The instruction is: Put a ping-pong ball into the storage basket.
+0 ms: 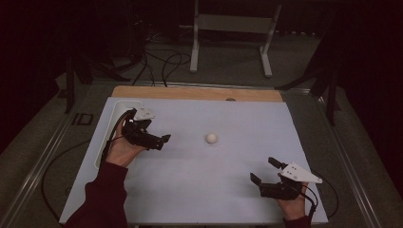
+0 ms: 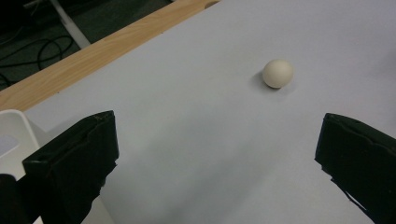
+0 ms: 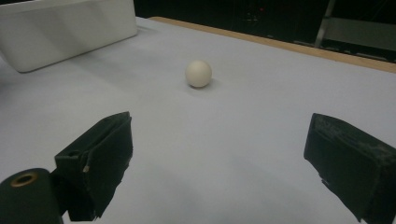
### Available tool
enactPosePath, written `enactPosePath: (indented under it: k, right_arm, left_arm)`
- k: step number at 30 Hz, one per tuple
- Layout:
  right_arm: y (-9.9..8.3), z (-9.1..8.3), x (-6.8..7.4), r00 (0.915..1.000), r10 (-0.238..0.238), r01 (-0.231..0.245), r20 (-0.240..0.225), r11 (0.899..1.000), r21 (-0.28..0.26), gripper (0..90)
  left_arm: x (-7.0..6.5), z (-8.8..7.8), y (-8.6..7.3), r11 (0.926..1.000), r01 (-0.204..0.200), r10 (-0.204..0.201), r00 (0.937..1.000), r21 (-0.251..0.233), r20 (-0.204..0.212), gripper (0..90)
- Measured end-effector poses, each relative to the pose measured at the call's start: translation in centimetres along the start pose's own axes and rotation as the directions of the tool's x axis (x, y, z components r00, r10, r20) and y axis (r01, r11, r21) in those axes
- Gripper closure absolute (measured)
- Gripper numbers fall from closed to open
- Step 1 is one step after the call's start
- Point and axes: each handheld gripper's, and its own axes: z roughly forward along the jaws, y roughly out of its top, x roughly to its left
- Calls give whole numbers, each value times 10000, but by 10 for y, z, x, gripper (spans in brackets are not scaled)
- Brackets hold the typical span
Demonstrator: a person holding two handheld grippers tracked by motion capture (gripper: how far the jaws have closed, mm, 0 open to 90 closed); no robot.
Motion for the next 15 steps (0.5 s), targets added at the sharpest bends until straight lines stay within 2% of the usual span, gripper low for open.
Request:
enactPosePath:
  k: [15]
  right_arm:
    - [0,0,1,10000,-7,7,-12,10000,7,78]
  left_arm:
    - [-5,5,3,10000,-59,59,9999,1,114,1]
